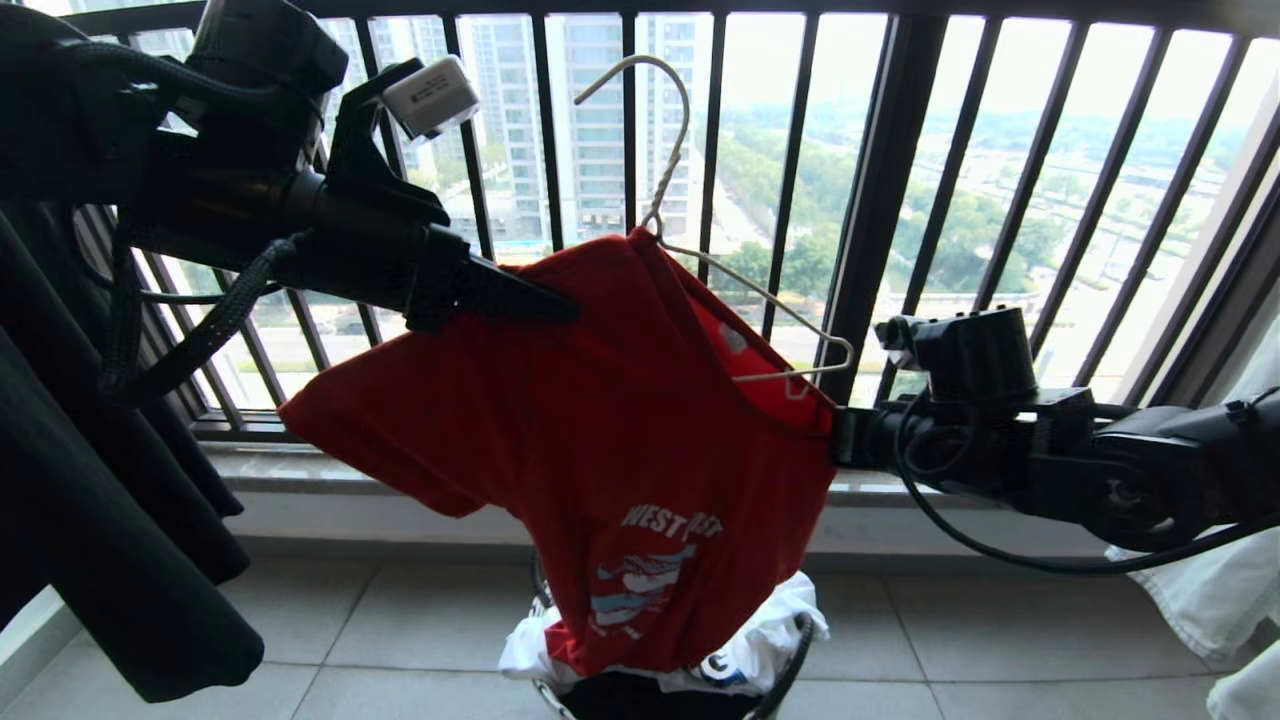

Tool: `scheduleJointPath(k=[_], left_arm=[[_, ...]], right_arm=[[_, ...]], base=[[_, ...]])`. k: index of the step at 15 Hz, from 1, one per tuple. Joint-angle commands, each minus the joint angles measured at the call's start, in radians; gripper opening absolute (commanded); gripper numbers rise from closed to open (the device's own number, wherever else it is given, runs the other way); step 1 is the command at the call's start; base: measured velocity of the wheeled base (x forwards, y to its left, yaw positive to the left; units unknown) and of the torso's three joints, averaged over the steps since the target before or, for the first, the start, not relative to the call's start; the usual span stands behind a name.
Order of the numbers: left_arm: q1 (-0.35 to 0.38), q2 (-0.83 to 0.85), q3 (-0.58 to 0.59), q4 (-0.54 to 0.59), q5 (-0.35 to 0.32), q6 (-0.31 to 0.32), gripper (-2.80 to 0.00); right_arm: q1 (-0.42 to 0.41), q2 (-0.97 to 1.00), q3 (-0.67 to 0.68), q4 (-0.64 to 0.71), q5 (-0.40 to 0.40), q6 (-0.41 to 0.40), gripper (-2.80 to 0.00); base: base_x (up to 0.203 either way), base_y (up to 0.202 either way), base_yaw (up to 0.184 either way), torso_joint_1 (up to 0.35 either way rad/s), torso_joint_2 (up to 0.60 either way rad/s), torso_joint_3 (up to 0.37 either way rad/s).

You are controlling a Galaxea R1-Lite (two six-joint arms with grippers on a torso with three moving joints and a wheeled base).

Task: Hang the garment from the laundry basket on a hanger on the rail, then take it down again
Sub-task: Hang the clothes on the clothes rack

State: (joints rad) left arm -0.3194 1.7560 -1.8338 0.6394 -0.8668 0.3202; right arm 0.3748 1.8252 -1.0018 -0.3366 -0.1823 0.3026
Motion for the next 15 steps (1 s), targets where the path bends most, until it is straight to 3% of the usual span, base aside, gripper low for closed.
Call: scheduleJointPath(k=[1, 4, 11, 15], left_arm=[[0.0, 0.007, -0.004, 0.003, -0.004, 0.002, -2.8], [0.0, 0.011, -0.001, 0.003, -0.005, 0.008, -2.8], [0.0, 0.038, -0.005, -0.019, -0.003, 0.01, -2.8], [-0.001, 0.06, -0.012, -0.021, -0.001, 0.011, -2.8]], right_arm=[[-0.015, -0.011, -0.004, -0.001, 0.001, -0.004, -2.8], [-0.044, -0.043, -0.031, 0.047, 0.02, -0.03, -2.8], [-0.073, -0.113, -0.217, 0.409, 0.077, -0.079, -2.8], [-0.074, -0.122, -0.329, 0.543, 0.108, -0.089, -2.8]], base=[[0.0, 0.0, 0.0, 0.0, 0.0, 0.0], [0.0, 0.0, 0.0, 0.0, 0.0, 0.0], [0.0, 0.0, 0.0, 0.0, 0.0, 0.0], [0.0, 0.0, 0.0, 0.0, 0.0, 0.0]])
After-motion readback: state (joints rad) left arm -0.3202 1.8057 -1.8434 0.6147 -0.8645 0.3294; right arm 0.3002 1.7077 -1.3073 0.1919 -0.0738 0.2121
